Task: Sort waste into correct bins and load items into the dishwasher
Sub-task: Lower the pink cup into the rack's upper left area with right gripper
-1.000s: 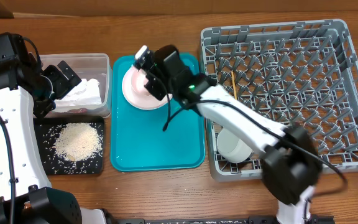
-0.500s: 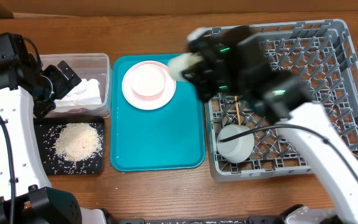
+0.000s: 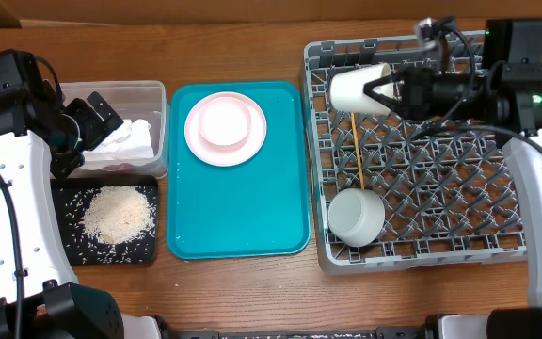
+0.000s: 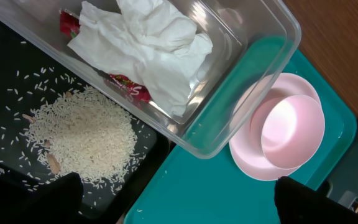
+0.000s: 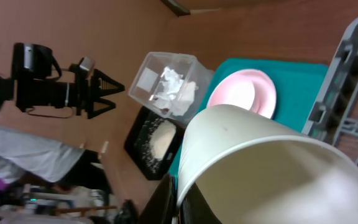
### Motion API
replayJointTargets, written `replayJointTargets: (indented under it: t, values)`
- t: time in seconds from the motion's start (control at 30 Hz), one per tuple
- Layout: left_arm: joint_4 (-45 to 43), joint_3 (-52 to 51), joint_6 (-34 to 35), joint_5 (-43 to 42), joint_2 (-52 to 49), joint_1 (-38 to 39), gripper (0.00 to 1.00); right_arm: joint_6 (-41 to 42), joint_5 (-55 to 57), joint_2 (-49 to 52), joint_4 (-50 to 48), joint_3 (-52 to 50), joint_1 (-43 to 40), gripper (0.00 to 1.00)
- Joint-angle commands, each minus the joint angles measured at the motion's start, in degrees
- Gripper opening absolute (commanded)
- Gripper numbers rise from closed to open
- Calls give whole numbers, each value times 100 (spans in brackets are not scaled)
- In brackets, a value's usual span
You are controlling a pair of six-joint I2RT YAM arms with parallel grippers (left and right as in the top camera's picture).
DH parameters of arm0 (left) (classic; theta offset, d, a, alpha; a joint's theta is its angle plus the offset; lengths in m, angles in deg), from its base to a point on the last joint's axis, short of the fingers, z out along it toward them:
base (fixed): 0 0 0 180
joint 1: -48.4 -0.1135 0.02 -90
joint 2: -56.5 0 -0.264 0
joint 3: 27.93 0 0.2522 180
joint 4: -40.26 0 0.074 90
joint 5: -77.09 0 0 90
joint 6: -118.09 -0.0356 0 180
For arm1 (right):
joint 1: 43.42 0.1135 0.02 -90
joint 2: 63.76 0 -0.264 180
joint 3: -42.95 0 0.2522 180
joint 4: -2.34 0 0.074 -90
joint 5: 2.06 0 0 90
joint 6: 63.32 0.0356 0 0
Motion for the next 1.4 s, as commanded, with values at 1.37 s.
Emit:
replayJointTargets:
  t: [1.37]
  values:
    - [-9,122,-4,-37,46,-20,100,20,-1517,284,-2524,-3193,-616,4]
